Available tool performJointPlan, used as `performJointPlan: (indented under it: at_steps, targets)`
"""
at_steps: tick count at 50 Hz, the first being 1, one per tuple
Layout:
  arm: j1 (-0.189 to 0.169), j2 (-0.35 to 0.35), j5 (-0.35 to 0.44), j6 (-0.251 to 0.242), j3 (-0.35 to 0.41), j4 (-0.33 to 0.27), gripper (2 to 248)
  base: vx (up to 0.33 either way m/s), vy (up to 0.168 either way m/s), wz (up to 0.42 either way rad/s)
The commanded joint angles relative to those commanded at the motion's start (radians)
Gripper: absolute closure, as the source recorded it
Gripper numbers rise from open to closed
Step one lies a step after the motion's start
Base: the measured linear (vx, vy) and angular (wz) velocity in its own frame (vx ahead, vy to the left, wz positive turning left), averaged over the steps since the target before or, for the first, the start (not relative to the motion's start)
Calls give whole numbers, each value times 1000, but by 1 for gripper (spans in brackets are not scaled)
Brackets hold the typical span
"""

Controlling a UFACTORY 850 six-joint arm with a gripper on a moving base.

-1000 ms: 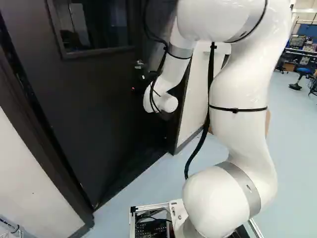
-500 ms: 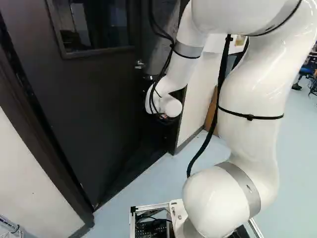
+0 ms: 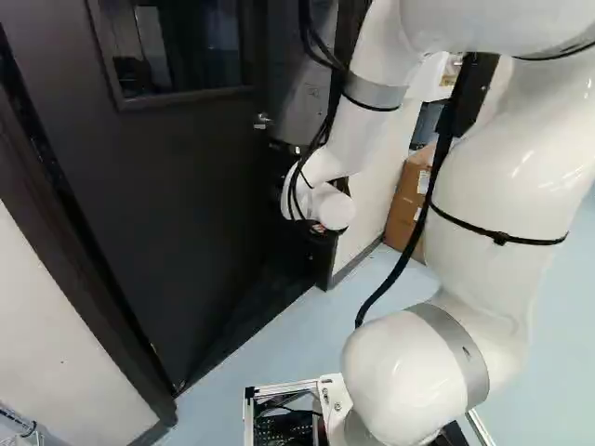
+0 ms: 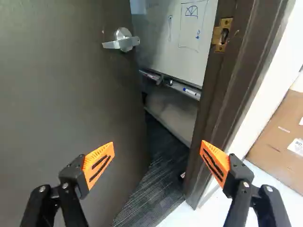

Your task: Open the door and move inside

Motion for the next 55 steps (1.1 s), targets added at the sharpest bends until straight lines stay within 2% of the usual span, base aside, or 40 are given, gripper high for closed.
performJointPlan:
  at_steps: [26,55]
  targets:
    - [-1,6,0,0,7,0,3,7,0,0]
    - [-1,6,0,0,7,0,3,169,1,-21]
